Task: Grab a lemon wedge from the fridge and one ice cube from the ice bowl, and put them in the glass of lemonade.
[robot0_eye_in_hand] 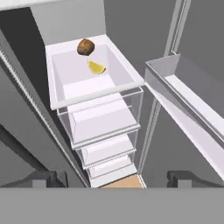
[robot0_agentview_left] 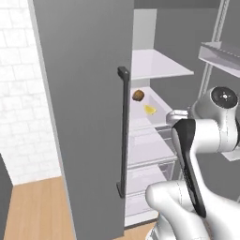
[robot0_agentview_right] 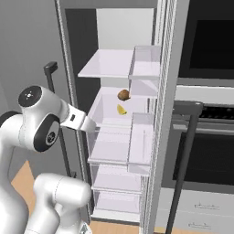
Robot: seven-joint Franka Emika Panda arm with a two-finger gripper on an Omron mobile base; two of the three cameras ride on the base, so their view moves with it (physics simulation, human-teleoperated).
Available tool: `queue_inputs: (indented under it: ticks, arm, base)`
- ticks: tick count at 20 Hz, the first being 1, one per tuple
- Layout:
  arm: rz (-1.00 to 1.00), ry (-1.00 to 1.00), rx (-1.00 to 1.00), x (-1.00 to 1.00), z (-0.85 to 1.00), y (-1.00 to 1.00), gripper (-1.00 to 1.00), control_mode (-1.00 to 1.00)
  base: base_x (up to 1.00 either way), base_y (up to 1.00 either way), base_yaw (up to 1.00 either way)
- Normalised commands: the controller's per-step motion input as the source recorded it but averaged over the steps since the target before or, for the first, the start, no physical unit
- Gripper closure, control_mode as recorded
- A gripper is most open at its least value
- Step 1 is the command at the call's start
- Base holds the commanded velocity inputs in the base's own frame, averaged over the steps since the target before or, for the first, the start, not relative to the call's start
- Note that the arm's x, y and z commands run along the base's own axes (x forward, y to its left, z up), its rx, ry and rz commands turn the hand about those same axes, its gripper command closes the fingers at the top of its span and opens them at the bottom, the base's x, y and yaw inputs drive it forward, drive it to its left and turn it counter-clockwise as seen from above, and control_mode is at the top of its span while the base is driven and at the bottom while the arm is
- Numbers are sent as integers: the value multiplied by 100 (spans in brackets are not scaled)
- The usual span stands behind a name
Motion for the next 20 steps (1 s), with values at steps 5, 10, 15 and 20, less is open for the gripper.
queue_inputs:
  ticks: [5, 10, 15, 20]
  arm:
    - [0, 0, 0, 0, 0, 0, -100, 100]
    - [0, 0, 0, 0, 0, 0, -100, 100]
    - [0, 0, 0, 0, 0, 0, -100, 100]
    - [0, 0, 0, 0, 0, 0, -100, 100]
  base:
    - [63, -18, -3]
    - [63, -24, 0]
    - [34, -34, 3]
    - [-28, -5, 4]
